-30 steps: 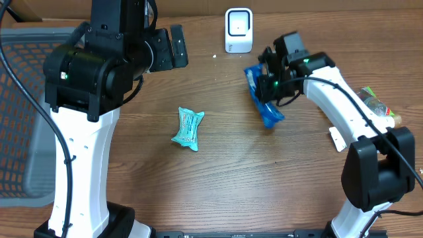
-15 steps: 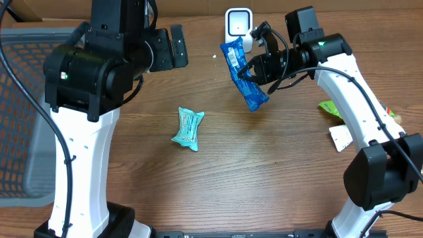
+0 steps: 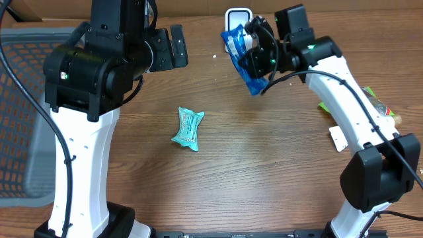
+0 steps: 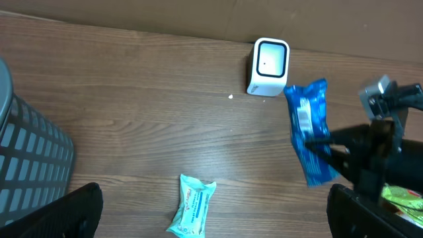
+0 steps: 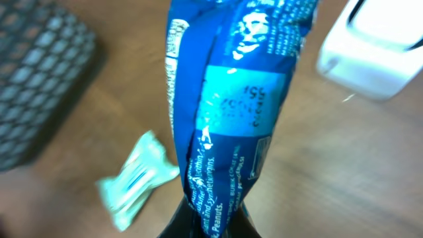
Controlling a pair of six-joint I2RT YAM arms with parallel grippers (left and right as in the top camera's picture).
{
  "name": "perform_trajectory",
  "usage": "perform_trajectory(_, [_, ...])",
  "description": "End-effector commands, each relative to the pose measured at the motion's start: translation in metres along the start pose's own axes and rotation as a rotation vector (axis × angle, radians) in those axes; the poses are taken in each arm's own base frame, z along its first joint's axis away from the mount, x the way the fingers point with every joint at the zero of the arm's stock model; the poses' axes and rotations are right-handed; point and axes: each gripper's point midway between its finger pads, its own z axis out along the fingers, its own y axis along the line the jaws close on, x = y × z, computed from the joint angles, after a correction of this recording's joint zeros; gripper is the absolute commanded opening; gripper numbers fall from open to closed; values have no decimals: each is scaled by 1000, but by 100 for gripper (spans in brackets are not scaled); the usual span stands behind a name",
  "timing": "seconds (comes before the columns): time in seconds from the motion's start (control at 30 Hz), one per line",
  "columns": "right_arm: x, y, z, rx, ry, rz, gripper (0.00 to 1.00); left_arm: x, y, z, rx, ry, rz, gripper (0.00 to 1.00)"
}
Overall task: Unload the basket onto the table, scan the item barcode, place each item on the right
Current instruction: 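Lift the blue packet and raise it toward the scanner, then hold the blue packet's barcode against the scanner face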
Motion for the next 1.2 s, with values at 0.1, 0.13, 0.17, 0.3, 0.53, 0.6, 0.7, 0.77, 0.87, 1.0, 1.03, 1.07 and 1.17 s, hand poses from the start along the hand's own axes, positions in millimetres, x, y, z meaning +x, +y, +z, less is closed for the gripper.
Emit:
perform_trajectory(0.1, [-30, -67, -16, 455, -118, -54, 4, -6, 2, -10, -2, -34, 13, 100])
perform_trajectory(0.13, [-37, -78, -18, 513, -145, -56, 4, -6, 2, -10, -2, -34, 13, 99])
perform_trajectory(0.17, [-44, -86, -21, 566, -177, -58, 4, -6, 3, -10, -2, -35, 13, 100])
perform_trajectory(0.3, [-75, -111, -35, 742, -290, -131, 4, -6, 2, -10, -2, -34, 13, 100])
perform_trajectory(0.53, [-124, -127, -58, 965, -439, -345, 4, -6, 2, -10, -2, -34, 13, 100])
perform_trajectory(0.6, [-134, -131, -64, 1046, -460, -401, 4, -6, 2, -10, -2, -34, 13, 100])
perform_trajectory(0.7, [-144, -137, -67, 1160, -469, -503, 4, -6, 2, -10, -2, -34, 13, 100])
perform_trajectory(0.77, [-149, -139, -65, 1221, -466, -569, 4, -6, 2, -10, -2, -34, 13, 100])
perform_trajectory(0.87, [-150, -142, -51, 1269, -436, -664, 4, -6, 3, -10, -2, -35, 13, 100])
perform_trajectory(1.0, [-141, -150, -23, 1284, -414, -702, 4, -6, 2, -10, -2, -34, 13, 100])
perform_trajectory(1.03, [-138, -151, -16, 1279, -408, -705, 4, -6, 2, -10, -2, -34, 13, 100])
perform_trajectory(1.07, [-134, -153, -7, 1270, -396, -710, 4, -6, 2, -10, -2, -34, 13, 100])
perform_trajectory(1.17, [-122, -158, 17, 1247, -367, -714, 4, -6, 2, -10, -2, -34, 13, 100])
